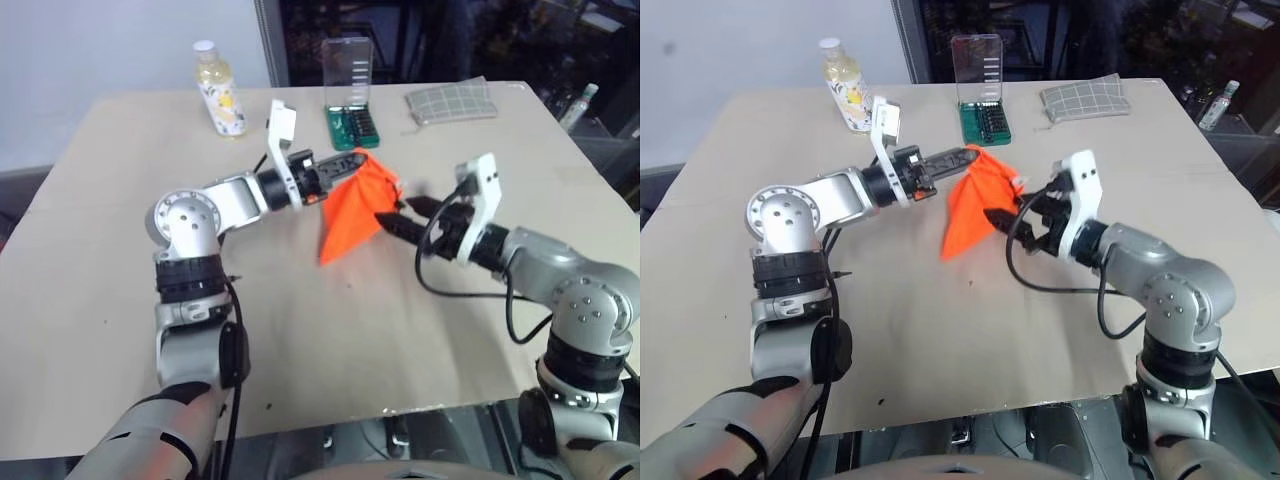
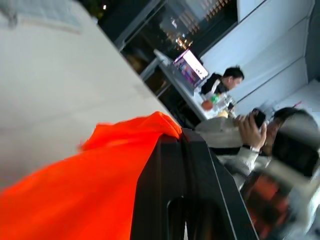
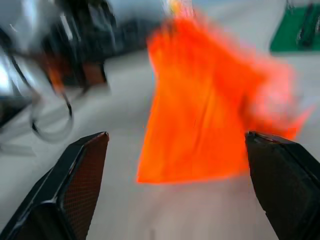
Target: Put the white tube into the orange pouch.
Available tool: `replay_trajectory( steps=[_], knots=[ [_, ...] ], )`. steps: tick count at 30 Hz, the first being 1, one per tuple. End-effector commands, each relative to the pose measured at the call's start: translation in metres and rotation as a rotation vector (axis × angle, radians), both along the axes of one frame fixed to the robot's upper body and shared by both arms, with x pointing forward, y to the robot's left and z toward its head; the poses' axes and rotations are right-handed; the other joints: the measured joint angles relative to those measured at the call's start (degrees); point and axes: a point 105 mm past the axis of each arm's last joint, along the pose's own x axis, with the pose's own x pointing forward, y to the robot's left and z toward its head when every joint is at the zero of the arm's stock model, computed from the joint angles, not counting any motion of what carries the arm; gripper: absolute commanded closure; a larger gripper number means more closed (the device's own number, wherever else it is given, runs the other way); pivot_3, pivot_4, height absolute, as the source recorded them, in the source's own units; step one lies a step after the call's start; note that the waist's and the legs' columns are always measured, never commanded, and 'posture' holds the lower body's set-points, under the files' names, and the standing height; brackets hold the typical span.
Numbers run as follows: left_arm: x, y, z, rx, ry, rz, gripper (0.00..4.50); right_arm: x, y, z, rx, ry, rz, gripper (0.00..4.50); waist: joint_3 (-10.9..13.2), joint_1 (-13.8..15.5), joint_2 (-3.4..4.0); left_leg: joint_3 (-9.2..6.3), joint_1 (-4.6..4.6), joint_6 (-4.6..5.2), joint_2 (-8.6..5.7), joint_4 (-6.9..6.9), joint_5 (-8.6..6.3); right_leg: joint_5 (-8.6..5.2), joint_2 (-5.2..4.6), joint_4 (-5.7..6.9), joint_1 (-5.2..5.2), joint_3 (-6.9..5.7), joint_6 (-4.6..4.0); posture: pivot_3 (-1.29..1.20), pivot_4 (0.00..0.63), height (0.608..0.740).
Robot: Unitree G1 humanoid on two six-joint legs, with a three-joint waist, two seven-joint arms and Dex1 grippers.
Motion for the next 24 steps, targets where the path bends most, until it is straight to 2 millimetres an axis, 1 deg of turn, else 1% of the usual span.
replay_trajectory(
  steps=[1, 5, 8, 11, 14, 15, 17, 18, 23, 24],
  knots=[
    [-0.013, -0.007, 0.02, 0.003, -0.099, -0.054, 4.5, 0.006, -0.005, -0.005, -0.035, -0.034, -0.065, 0.04, 0.0, 0.0, -0.01, 0.0, -0.01, 0.0, 0.0, 0.01, 0.0, 0.0, -0.01, 0.0, 0.01, 0.0, 0.0, 0.0, 0.15, 0.74],
    [-0.02, -0.011, 0.019, 0.006, -0.108, -0.08, 4.5, 0.02, -0.016, -0.012, -0.041, -0.052, -0.163, 0.04, 0.0, 0.0, -0.01, 0.0, -0.02, 0.0, -0.01, 0.03, 0.0, 0.0, -0.04, 0.0, 0.0, 0.01, 0.01, 0.0, 0.15, 0.74],
    [-0.021, -0.01, 0.017, 0.017, -0.105, -0.079, 4.5, 0.022, -0.026, -0.014, -0.088, -0.074, -0.187, 0.04, 0.0, 0.1, -0.01, -0.01, -0.01, 0.0, -0.01, 0.03, 0.0, 0.0, -0.01, 0.0, 0.0, 0.0, 0.01, 0.0, 0.15, 0.74],
    [-0.022, -0.009, 0.015, 0.023, -0.101, -0.08, 4.5, 0.021, -0.031, -0.017, -0.13, -0.097, -0.189, 0.04, 0.0, 0.1, -0.01, -0.02, -0.02, 0.0, 0.0, 0.01, 0.0, 0.0, -0.02, -0.03, 0.0, 0.0, 0.0, 0.0, 0.15, 0.74],
    [-0.022, -0.009, 0.013, 0.023, -0.095, -0.078, 4.5, 0.017, -0.023, -0.028, -0.195, -0.106, -0.136, 0.04, 0.0, 0.1, -0.01, -0.02, -0.02, 0.0, -0.01, 0.01, 0.0, -0.01, -0.02, -0.03, 0.0, -0.01, 0.01, 0.0, 0.15, 0.74],
    [-0.023, -0.009, 0.013, 0.022, -0.093, -0.078, 4.5, 0.017, -0.018, -0.03, -0.186, -0.1, -0.119, 0.04, 0.0, 0.1, -0.01, -0.01, -0.02, 0.0, -0.01, 0.02, 0.0, -0.01, -0.01, -0.03, 0.01, 0.0, 0.01, 0.0, 0.15, 0.74],
    [-0.024, -0.008, 0.013, 0.02, -0.088, -0.083, 4.5, 0.015, -0.005, -0.041, -0.17, -0.072, -0.062, 0.04, 0.0, 0.1, -0.02, -0.02, 0.0, 0.0, -0.01, 0.02, 0.0, -0.01, 0.0, -0.02, 0.01, 0.0, 0.02, 0.0, 0.15, 0.74],
    [-0.024, -0.008, 0.013, 0.025, -0.086, -0.082, 4.5, 0.014, -0.001, -0.046, -0.169, -0.064, -0.043, 0.04, 0.0, 0.0, -0.01, -0.01, 0.0, 0.0, -0.01, 0.03, 0.01, -0.01, 0.02, -0.01, 0.01, 0.01, 0.02, 0.0, 0.15, 0.74],
    [-0.023, -0.005, 0.012, 0.035, -0.081, -0.082, 4.5, 0.027, 0.001, -0.051, -0.158, -0.079, -0.045, 0.04, 0.0, 0.2, -0.02, -0.02, -0.02, 0.0, -0.01, 0.03, 0.01, -0.01, -0.01, -0.02, 0.01, 0.0, 0.02, 0.0, 0.15, 0.74],
    [-0.023, -0.005, 0.012, 0.035, -0.082, -0.083, 4.5, 0.031, -0.002, -0.053, -0.169, -0.079, -0.058, 0.04, 0.0, 0.2, -0.03, -0.02, -0.02, 0.0, -0.01, 0.03, 0.01, -0.01, -0.03, -0.03, 0.01, 0.01, 0.02, 0.0, 0.15, 0.74]
  ],
)
